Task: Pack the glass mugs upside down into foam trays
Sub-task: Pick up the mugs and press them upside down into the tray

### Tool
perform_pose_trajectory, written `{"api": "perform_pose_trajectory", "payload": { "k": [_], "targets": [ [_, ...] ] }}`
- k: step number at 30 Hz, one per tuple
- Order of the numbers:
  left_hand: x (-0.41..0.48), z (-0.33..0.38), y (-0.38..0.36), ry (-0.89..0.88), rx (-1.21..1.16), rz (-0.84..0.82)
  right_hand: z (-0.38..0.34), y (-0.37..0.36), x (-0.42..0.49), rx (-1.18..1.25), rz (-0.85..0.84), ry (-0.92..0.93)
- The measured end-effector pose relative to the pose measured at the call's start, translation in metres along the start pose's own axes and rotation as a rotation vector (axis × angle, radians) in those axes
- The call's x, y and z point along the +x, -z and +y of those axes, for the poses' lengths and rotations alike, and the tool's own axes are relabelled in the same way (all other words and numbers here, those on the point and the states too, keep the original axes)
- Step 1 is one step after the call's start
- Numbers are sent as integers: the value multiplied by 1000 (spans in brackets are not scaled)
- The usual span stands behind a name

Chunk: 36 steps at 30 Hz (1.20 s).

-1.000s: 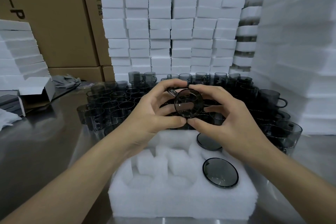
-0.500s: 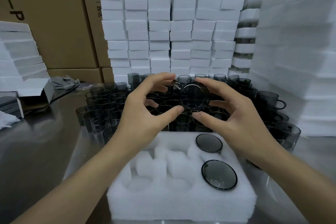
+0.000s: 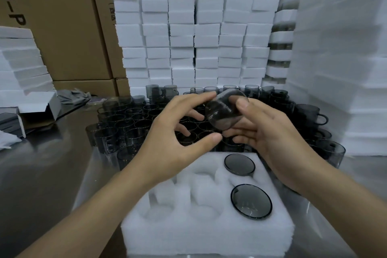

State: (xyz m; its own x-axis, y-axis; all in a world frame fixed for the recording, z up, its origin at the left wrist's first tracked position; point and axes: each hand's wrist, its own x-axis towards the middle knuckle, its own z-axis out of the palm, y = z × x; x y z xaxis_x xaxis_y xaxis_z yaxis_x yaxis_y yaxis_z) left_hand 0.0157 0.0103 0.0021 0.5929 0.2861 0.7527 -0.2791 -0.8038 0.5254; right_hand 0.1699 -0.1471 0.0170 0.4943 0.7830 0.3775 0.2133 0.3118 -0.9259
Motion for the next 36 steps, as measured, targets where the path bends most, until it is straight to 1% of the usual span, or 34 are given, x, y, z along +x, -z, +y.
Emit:
{"api": "perform_pose_trajectory", "payload": {
  "k": [7,13,22,29,33,36],
  "targets": [
    [2,-1,-3,6,-27,89,-3,-1,-1,206,-36,-240],
    [2,1,-3,-1,-8,99,-3,-3,-2,188,-45,-291],
    [1,2,-1,18,-6,87,-4,-3,-3,175,-36,-305],
    [0,4,-2,-28,52,70,-1,-2,-2,215,-76,-315],
    [-1,3,-1,-26,63,37,1,-1,-1,245,-50,-247],
    [-2,2,-3,-28,77,20,3,0,0,205,-22,-177]
  ]
}}
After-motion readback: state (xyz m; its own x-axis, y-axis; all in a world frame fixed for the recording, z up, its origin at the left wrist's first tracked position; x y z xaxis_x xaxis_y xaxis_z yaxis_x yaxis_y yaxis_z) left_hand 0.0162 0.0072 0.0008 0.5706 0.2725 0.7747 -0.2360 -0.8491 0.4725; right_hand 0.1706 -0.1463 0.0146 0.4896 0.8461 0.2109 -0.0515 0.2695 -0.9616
